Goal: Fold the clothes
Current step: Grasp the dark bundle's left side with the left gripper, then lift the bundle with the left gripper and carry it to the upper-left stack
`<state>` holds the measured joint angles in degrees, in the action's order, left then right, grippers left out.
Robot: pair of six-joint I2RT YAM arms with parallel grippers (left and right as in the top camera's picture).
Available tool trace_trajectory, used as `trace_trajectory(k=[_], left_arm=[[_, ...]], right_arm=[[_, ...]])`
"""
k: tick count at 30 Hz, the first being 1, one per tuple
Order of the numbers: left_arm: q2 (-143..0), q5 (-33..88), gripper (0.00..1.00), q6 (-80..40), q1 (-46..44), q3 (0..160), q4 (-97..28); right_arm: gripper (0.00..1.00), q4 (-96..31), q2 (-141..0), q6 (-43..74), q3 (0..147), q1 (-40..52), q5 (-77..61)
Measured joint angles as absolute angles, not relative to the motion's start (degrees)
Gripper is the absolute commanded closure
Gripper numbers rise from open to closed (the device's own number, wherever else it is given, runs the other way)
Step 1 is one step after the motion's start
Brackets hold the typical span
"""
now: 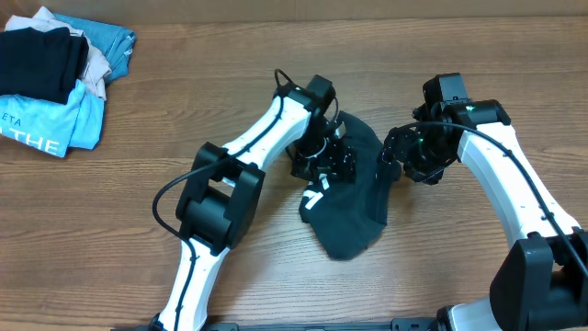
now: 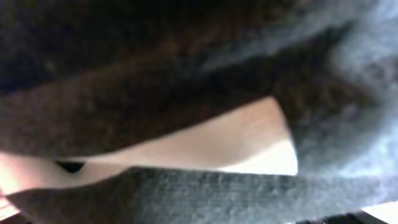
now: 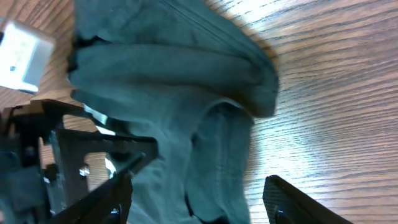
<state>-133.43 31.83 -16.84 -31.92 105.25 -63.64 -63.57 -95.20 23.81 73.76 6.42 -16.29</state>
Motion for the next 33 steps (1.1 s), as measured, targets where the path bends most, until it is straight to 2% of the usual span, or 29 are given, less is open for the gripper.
trace_trajectory(k=[8,15,26,27,28,29,30,31,32,33], left_arm=[[-133.4,30.41,0.0,-20.67,-28.03,104.29,-70.19],[-132.88,30.65,0.0,-20.93,-26.57,104.18,-62.48],[-132.62,28.56,0.0,-18.9,-29.04,104.25,-62.06],[-132.62,28.4,0.03,-18.9,-29.87,104.27,-61.91],[-132.6,28.4,0.15,-18.9,-30.83,104.29,-61.58],[-132.6,28.4,0.43,-18.81,-31.7,104.27,-61.08],[-132.6,28.23,0.59,-18.5,-31.97,104.27,-60.58],[-132.84,28.01,0.85,-17.96,-32.29,104.2,-59.7],[-133.25,28.01,0.96,-17.85,-32.29,104.16,-59.46],[-133.4,27.79,0.96,-17.85,-32.29,104.03,-59.13]], right_arm=[[0.27,-62.08,-95.2,23.92,73.73,6.42,-16.27],[0.27,-62.48,-95.2,23.97,73.73,6.39,-16.29],[0.27,-62.26,-95.2,23.97,73.43,6.42,-16.32],[0.27,-62.19,-95.2,23.92,73.43,6.42,-16.34],[0.27,-62.22,-95.2,23.99,73.43,6.42,-16.32],[0.27,-62.24,-95.2,23.99,73.43,6.42,-16.32],[0.27,-62.22,-95.2,23.99,73.43,6.42,-16.29],[0.27,-62.22,-95.2,23.97,73.41,6.42,-16.34],[0.27,-62.19,-95.2,23.97,73.41,6.42,-16.34],[0.27,-62.15,-95.2,23.97,73.41,6.42,-16.34]])
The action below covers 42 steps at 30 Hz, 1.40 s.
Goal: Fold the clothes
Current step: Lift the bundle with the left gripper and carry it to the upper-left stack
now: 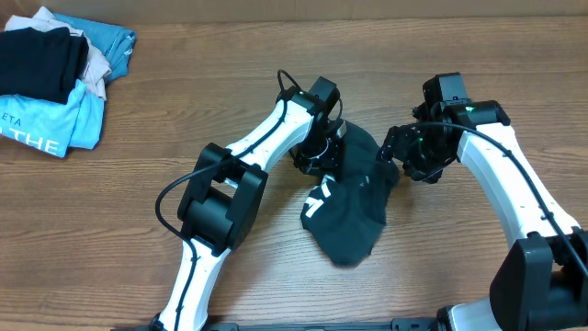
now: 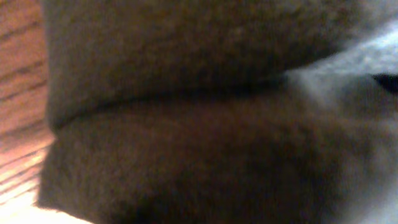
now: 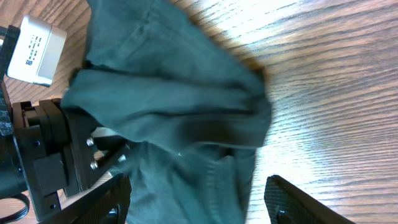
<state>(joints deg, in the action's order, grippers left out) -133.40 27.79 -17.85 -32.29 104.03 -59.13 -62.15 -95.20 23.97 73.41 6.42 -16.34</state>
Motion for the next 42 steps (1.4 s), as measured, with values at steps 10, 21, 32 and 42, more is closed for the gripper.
trace_trajectory(k=[10,21,32,42], left_arm=[[-133.4,27.55,0.96,-25.15,-25.63,103.74,-48.42],[-135.15,22.57,0.96,-21.28,-1.04,123.39,-61.01],[-135.24,18.65,0.96,-19.35,15.68,154.56,-73.95],[-135.24,16.75,0.96,-31.09,35.03,163.63,-79.05]], right_arm=[[0.27,-62.61,-95.2,23.99,73.38,6.39,-16.34],[0.27,-64.01,-95.2,23.97,73.36,6.42,-16.32],[0.27,-65.12,-95.2,23.97,73.32,6.42,-16.29],[0.27,-66.61,-95.2,23.97,73.32,6.42,-16.32]])
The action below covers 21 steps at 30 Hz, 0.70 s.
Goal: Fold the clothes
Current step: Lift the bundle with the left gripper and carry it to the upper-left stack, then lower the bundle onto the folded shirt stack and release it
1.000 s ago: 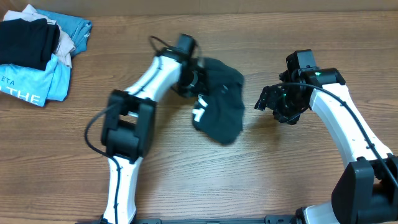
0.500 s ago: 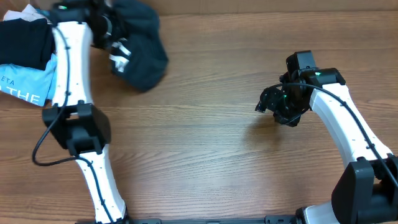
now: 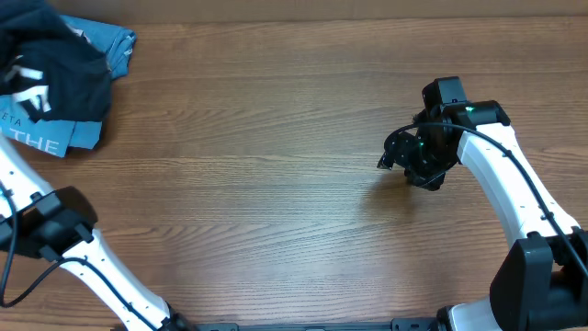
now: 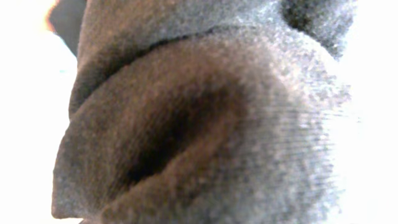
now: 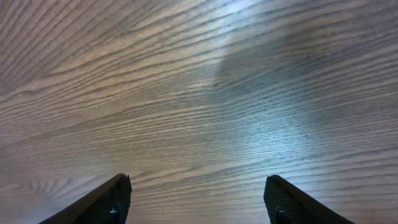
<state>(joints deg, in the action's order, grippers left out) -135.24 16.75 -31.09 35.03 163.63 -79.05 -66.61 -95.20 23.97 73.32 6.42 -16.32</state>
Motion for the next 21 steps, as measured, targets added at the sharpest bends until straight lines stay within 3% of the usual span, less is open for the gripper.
trace_trajectory(k=[5,13,21], left_arm=[[-135.24,16.56,0.96,-41.17,38.15,163.65,-76.62],[-135.24,18.85,0.96,-53.93,35.97,162.87,-63.07],[-135.63,15.64,0.96,-59.7,33.52,148.42,-54.76]], right_arm=[[0.27,-66.94,-95.2,23.97,73.03,6.42,-16.29],[0.28,-68.2,-95.2,23.99,72.97,6.42,-16.32],[0.28,-70.22,-95.2,23.97,72.93,6.42,-16.32]])
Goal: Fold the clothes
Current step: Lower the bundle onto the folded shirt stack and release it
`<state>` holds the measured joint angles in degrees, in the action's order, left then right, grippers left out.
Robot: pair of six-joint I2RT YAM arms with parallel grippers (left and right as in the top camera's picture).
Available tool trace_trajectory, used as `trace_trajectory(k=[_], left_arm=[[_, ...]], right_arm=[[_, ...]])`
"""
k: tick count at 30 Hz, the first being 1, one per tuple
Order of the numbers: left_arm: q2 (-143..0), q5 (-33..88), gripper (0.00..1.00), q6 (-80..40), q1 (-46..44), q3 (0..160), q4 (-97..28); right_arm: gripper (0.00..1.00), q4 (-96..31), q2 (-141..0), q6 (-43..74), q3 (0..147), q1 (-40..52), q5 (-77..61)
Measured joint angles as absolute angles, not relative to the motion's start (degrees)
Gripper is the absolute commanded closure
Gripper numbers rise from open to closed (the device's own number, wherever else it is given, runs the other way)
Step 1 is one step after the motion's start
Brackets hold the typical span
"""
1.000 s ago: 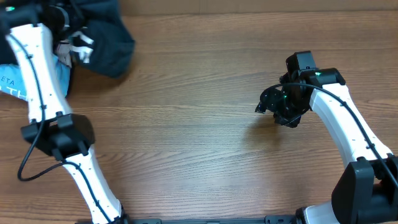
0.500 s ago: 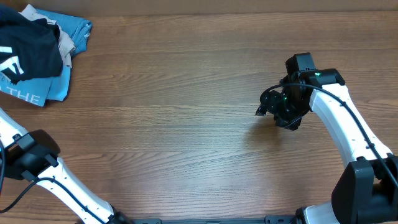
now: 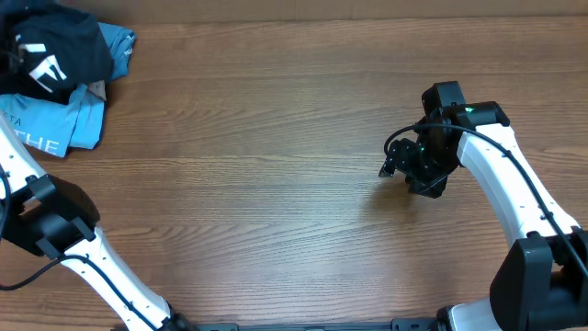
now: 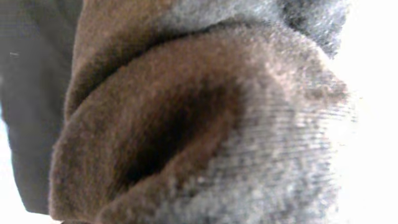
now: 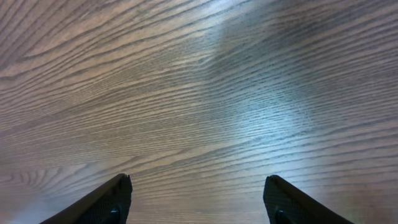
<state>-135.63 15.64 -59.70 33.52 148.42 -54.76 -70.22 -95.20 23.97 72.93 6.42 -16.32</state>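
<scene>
The folded black garment [image 3: 55, 51] with a white print rests on top of the clothes pile at the far left back corner. Dark fabric [image 4: 186, 124] fills the left wrist view right up to the lens, so my left gripper's fingers are hidden; only the left arm [image 3: 16, 165] shows, reaching up to the garment. It appears shut on the black garment. My right gripper [image 5: 198, 180] hangs open over bare wood right of centre [image 3: 400, 167], with nothing between its fingers.
The pile holds a light blue shirt with white letters [image 3: 41, 129], a blue garment [image 3: 118, 44] and a beige one [image 3: 94, 90]. The wooden table [image 3: 257, 184] stretches between the pile and the right arm.
The black garment sits a little farther back on the pile and looks more bunched. The left arm has shifted slightly with it. The right gripper has barely moved and stays open.
The black garment first lay folded in the middle of the table, my left gripper on it and my right gripper open at its right edge. Then the left gripper was at its upper left. Later it was over the pile at far left, where it now rests.
</scene>
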Motion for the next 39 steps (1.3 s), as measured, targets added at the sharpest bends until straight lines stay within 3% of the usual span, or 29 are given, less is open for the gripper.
trace_trajectory(k=[11,12,13,15,16,18,25,30,31,33,34,35,39], left_arm=[[-139.5,5.17,0.95,-58.3,33.61,147.44,-54.08],[-141.01,4.64,0.89,-57.41,33.74,147.44,-53.71],[-142.32,4.16,0.74,-56.55,33.89,147.44,-53.52],[-142.98,3.75,0.37,-54.43,34.3,147.44,-53.1],[-143.0,3.49,0.26,-52.51,34.54,147.44,-53.1],[-143.06,3.27,0.13,-50.63,34.63,147.44,-53.12],[-142.23,3.55,0.0,-47.57,34.63,148.55,-62.24],[-132.73,-3.18,0.0,-47.37,34.65,148.92,-69.1],[-130.37,-5.06,0.03,-47.35,34.65,149.16,-70.54],[-127.57,-6.74,0.45,-46.57,34.65,149.53,-71.53],[-126.89,-6.92,0.81,-46.09,34.65,149.6,-71.61],[-126.32,-6.9,0.96,-45.32,34.65,149.62,-71.61],[-125.71,-5.56,0.96,-43.31,34.28,149.62,-70.7]], right_arm=[[0.28,-72.88,-95.2,23.94,72.93,6.42,-16.32],[0.28,-73.1,-95.2,23.97,72.93,6.42,-16.32],[0.28,-73.06,-95.2,23.99,72.93,6.42,-16.32],[0.28,-73.08,-95.2,23.97,72.9,6.42,-16.32],[0.28,-73.08,-95.2,23.99,72.88,6.42,-16.34],[0.28,-72.86,-95.2,23.97,72.88,6.42,-16.32],[0.28,-72.36,-95.2,24.01,72.84,6.42,-17.19],[0.28,-72.2,-95.2,23.97,72.82,6.42,-17.32],[0.28,-72.16,-95.2,23.92,72.82,6.42,-17.39],[0.28,-72.23,-95.2,23.7,72.82,6.42,-17.5],[0.28,-72.23,-95.2,23.44,72.82,6.42,-17.63],[0.28,-72.14,-95.2,23.27,72.82,6.42,-17.63],[0.28,-71.02,-95.2,22.65,72.79,6.42,-17.78]])
